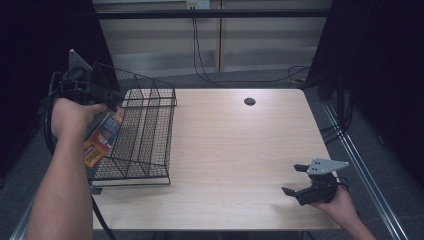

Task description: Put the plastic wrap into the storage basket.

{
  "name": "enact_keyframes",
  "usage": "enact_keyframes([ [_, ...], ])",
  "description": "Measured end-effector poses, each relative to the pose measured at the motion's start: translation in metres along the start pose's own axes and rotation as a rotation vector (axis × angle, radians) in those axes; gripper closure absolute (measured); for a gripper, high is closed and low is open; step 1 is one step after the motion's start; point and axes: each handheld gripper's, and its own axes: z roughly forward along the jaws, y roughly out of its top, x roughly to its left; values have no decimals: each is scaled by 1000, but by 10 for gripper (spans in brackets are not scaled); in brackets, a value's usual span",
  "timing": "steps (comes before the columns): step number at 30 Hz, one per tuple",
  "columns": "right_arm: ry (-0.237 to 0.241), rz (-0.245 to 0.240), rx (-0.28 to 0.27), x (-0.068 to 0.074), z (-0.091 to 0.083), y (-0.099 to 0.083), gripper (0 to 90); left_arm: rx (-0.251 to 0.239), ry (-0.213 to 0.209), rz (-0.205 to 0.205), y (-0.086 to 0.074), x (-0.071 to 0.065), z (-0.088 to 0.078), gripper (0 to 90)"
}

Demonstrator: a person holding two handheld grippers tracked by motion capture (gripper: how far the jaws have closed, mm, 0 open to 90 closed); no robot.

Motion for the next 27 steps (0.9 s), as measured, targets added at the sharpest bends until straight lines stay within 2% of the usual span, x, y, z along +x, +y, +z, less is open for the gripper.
enact_keyframes([
  [2, -3, -4, -2, 0, 0, 0, 82, 4, -40, 30, 1, -11, -4, 244],
  [3, -1, -1, 0, 0, 0, 0, 82, 3, -38, 37, 1, -16, -5, 236],
  [4, 0, -5, -3, 0, 0, 0, 82, -9, -33, 65, 1, -25, -7, 232],
  [5, -1, -4, -4, 0, 0, 0, 82, -11, -50, 87, 1, -34, -8, 229],
  [8, -1, -4, -5, 0, -1, 0, 82, -27, -107, 118, 0, -53, -7, 218],
  [9, -1, -1, -10, 0, -1, 0, 82, -30, -117, 136, 0, -59, -6, 210],
  [14, -6, -4, -9, 0, -2, 0, 82, -38, -181, 173, -1, -82, 0, 192],
  [20, -3, -3, -12, 0, -2, 0, 82, -43, -231, 182, -5, -95, 8, 177],
  [23, -2, -2, -10, 0, -2, 0, 82, -36, -236, 194, -6, -98, 12, 173],
  [27, -2, -3, -9, 0, -2, 0, 82, -44, -246, 190, -8, -100, 16, 166],
])
